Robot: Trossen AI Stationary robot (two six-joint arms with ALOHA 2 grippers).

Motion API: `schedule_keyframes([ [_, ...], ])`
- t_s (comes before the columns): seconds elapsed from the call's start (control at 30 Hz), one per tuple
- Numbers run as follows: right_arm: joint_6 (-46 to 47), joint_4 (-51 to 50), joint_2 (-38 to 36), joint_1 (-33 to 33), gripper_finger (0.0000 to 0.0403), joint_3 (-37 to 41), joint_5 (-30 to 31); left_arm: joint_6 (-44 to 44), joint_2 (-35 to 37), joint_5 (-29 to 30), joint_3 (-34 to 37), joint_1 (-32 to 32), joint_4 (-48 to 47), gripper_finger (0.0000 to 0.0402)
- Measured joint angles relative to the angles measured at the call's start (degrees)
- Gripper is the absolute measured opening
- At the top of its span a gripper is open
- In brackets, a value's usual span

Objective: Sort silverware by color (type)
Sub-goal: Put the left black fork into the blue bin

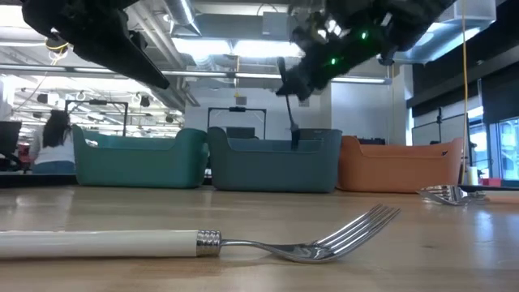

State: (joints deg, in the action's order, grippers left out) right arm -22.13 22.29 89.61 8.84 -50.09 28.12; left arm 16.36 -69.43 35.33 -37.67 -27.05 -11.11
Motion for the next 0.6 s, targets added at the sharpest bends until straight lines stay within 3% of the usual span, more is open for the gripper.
schedule_keyframes([
  [0.23, 5.6, -3.3, 0.9, 7.1, 0.0005, 0.0, -3.7, -0.4, 0.0, 1.5, 0.0, 0.0, 0.3, 0.0133],
  [0.6, 14.3, -2.6, 4.5, 10.9, 0.0011, 0.0, -6.5, 0.1, 0.0, 1.3, 0.0, 0.0, 1.1, 0.0133],
])
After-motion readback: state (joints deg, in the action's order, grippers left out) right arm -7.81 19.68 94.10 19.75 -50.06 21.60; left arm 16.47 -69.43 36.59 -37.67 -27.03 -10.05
